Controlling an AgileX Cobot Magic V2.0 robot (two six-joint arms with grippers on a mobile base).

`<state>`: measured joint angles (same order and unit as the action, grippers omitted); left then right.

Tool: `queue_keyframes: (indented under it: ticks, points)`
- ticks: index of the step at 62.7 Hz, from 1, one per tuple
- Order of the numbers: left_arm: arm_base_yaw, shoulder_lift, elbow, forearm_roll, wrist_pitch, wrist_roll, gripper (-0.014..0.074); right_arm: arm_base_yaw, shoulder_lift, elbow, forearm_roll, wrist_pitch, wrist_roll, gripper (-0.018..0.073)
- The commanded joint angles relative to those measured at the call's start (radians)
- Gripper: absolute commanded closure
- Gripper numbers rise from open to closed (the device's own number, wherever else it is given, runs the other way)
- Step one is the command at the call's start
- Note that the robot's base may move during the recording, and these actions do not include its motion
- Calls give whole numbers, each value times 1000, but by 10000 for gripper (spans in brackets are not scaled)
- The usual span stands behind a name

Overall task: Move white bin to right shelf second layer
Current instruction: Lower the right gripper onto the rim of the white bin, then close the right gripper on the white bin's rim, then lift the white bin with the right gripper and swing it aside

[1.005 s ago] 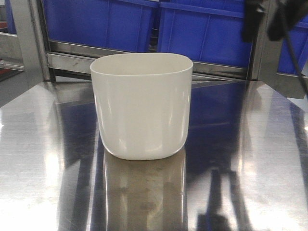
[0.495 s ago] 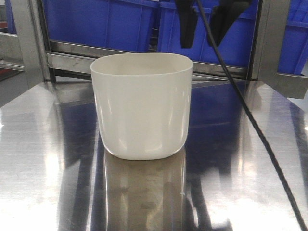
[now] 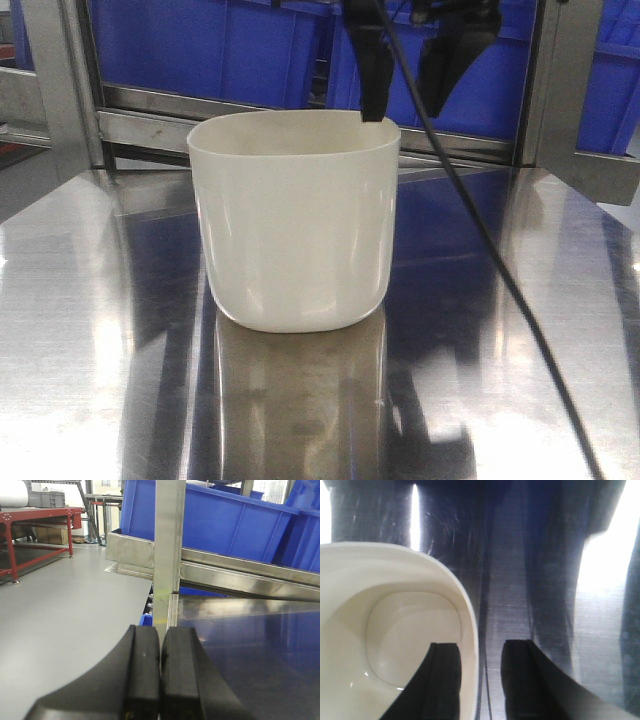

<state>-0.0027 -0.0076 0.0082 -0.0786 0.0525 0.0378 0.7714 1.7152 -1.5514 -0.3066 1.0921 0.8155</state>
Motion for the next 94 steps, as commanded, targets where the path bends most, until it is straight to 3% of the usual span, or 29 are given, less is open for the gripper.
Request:
queue_keyframes:
  ticks: [1, 60, 65, 70, 75, 85, 94]
  points:
    - [1, -16, 27, -7, -81, -4, 512, -4, -26, -32, -35, -48, -2, 240]
    - [1, -16, 27, -7, -81, -4, 512, -37, 23, 5, -6, -96, -10, 244]
    - [1, -16, 27, -7, -81, -4, 512, -37, 23, 5, -4, -90, -10, 340]
    - [1, -16, 27, -7, -81, -4, 512, -37, 19, 5, 0, -77, -10, 531]
    - [1, -16, 27, -7, -81, -4, 512, -37, 9, 5, 0, -70, -10, 476]
    - [1, -16, 27, -7, -81, -4, 512, -63, -29, 7, 1, -48, -21, 510]
    - [1, -16, 27, -7, -81, -4, 512, -117, -78, 13, 20, -50, -177, 510]
